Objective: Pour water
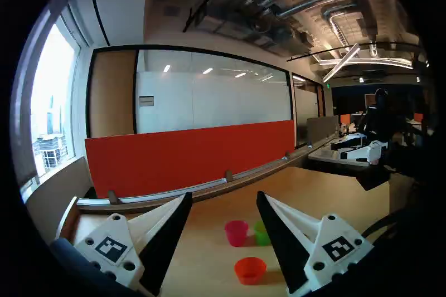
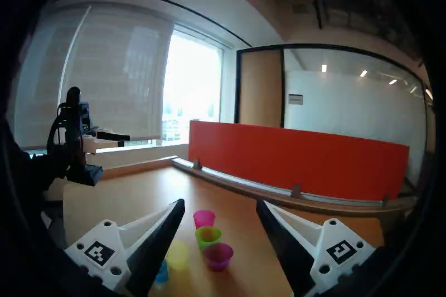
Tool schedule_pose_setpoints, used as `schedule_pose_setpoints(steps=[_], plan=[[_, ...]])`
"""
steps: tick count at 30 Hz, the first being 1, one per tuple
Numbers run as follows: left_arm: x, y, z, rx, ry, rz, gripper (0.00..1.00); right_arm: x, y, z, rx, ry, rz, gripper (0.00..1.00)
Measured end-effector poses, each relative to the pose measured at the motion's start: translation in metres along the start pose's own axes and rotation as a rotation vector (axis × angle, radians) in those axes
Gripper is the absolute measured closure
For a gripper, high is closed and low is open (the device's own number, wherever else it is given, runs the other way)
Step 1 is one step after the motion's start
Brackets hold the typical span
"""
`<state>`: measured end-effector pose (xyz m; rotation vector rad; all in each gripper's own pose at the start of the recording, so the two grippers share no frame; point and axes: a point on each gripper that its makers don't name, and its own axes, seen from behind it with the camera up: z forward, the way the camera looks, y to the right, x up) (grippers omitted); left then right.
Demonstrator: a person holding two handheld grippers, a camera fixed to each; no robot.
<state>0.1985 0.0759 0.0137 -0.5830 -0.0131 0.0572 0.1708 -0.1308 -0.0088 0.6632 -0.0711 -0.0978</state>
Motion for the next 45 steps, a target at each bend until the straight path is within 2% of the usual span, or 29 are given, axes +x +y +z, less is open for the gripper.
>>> schedule_pose_setpoints(steps=[10, 21, 29, 33, 39, 45], plan=[[-0.019, 0.007, 0.001, -0.067, -0.081, 0.02, 0.15, -0.02, -0.015, -0.003, 0.081, -0.083, -0.005, 0.01], [-0.039, 0.025, -0.002, -0.161, -0.149, 0.049, 0.15, -0.042, -0.028, -0.01, 0.146, -0.179, -0.068, 0.01], [-0.049, 0.031, -0.001, -0.183, -0.178, 0.095, 0.15, -0.047, -0.031, -0.01, 0.165, -0.203, -0.089, 0.01], [-0.051, 0.033, 0.0, -0.191, -0.185, 0.099, 0.15, -0.055, -0.035, -0.011, 0.18, -0.219, -0.095, 0.01], [-0.056, 0.03, 0.003, -0.183, -0.201, 0.113, 0.15, -0.07, -0.04, -0.012, 0.202, -0.249, -0.104, 0.01], [-0.066, 0.034, 0.006, -0.203, -0.225, 0.112, 0.15, -0.085, -0.046, -0.012, 0.221, -0.275, -0.105, 0.01]])
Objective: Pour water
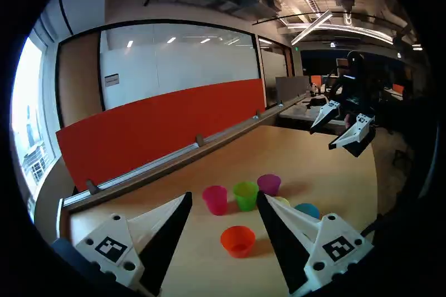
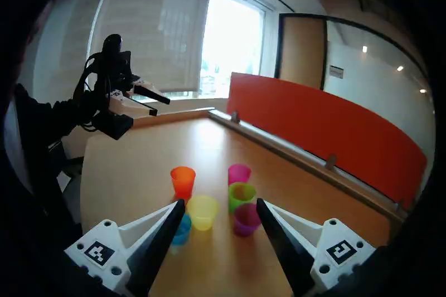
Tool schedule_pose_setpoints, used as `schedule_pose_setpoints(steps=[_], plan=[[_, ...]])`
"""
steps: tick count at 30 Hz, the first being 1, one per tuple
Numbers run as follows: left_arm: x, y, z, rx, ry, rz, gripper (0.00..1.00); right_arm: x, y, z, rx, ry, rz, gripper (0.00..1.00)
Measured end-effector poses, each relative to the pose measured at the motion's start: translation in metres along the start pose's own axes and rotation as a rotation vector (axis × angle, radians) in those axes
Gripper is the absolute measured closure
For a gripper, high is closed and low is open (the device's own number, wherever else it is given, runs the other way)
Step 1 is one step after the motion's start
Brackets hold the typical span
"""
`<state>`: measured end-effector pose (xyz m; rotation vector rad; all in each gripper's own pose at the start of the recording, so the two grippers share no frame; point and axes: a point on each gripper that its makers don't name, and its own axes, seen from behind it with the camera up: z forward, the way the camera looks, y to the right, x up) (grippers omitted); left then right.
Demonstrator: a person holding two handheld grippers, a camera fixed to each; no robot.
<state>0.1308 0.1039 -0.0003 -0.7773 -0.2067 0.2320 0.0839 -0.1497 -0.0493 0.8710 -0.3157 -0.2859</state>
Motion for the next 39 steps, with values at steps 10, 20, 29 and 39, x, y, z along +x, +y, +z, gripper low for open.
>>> schedule_pose_setpoints(steps=[10, 20, 29, 39], plan=[[-0.008, 0.003, 0.005, -0.016, -0.016, 0.01, 0.15, -0.024, -0.014, 0.014, 0.037, -0.047, -0.022, 0.0], [-0.016, 0.005, 0.012, -0.028, -0.033, 0.019, 0.15, -0.052, -0.03, 0.032, 0.081, -0.095, -0.039, 0.01], [-0.022, 0.011, 0.022, -0.047, -0.052, 0.037, 0.15, -0.082, -0.047, 0.048, 0.124, -0.154, -0.061, 0.01], [-0.029, 0.013, 0.034, -0.067, -0.075, 0.046, 0.15, -0.104, -0.061, 0.062, 0.165, -0.197, -0.07, 0.01]])
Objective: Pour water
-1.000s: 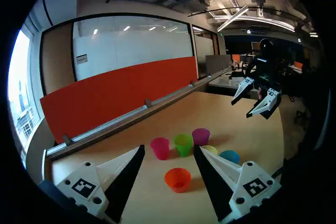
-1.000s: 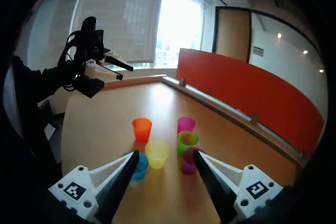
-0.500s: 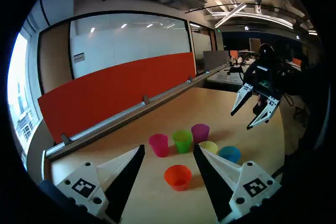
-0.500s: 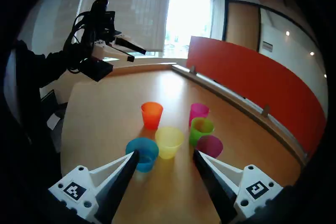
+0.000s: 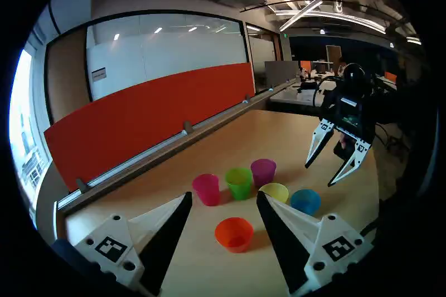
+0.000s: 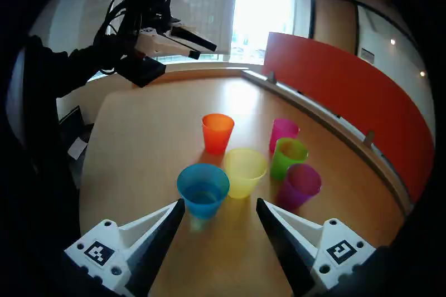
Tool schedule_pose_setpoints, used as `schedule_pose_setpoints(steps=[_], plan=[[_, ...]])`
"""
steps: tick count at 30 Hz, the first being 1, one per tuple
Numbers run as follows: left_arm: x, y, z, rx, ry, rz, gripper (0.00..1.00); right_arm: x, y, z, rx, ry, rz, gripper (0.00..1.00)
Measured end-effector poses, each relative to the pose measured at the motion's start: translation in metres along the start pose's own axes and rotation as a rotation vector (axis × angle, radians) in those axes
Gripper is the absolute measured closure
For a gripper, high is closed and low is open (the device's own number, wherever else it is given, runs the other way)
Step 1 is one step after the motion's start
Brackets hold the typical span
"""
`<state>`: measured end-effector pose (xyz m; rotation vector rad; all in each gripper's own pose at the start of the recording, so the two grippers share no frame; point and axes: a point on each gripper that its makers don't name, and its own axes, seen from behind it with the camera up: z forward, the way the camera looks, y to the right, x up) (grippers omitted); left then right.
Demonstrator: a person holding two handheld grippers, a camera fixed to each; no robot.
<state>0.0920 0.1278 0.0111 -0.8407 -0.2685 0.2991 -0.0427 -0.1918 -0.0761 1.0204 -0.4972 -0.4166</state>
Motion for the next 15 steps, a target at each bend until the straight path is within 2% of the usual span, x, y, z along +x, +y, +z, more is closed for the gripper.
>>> schedule_pose_setpoints(steps=[15], plan=[[-0.007, 0.002, 0.021, -0.031, -0.028, 0.011, 0.15, -0.016, -0.013, 0.029, 0.044, -0.038, -0.006, 0.01]])
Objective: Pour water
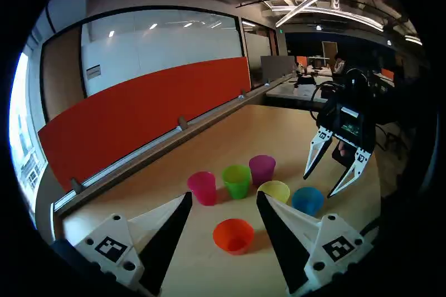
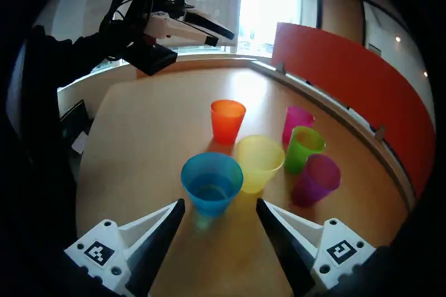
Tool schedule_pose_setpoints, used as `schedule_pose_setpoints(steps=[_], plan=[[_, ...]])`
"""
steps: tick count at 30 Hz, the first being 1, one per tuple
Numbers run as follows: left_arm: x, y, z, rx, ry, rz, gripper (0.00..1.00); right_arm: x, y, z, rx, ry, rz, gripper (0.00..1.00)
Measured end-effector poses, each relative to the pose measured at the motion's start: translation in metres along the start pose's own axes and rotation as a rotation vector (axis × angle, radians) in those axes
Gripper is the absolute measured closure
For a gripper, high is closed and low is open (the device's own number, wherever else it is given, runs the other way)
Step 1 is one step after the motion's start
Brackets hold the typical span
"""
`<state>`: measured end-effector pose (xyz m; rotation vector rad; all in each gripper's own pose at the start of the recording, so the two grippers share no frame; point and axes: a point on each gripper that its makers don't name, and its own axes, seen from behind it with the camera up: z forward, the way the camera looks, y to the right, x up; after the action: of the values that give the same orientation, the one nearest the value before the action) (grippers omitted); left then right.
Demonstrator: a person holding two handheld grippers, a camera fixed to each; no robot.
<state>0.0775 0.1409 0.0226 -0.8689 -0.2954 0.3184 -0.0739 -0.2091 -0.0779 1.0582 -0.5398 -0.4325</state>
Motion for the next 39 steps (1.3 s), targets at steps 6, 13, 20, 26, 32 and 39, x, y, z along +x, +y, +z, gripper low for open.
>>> schedule_pose_setpoints(steps=[6, 13, 20, 26, 32, 39], plan=[[-0.001, 0.001, 0.008, -0.011, -0.012, 0.011, 0.15, 0.0, -0.004, 0.012, 0.014, -0.001, -0.008, 0.01], [0.0, 0.001, 0.017, -0.019, -0.02, 0.019, 0.15, 0.001, -0.006, 0.025, 0.023, -0.005, -0.016, 0.01], [0.001, 0.001, 0.026, -0.027, -0.03, 0.025, 0.14, 0.003, -0.008, 0.036, 0.046, -0.004, -0.005, 0.01], [0.001, 0.001, 0.033, -0.036, -0.038, 0.034, 0.14, 0.005, -0.01, 0.044, 0.058, -0.002, -0.008, 0.01], [0.003, 0.0, 0.039, -0.04, -0.038, 0.038, 0.15, 0.006, -0.009, 0.051, 0.06, -0.003, -0.006, 0.0], [0.003, 0.0, 0.043, -0.046, -0.04, 0.043, 0.15, 0.006, -0.01, 0.055, 0.065, 0.002, 0.0, 0.02]])
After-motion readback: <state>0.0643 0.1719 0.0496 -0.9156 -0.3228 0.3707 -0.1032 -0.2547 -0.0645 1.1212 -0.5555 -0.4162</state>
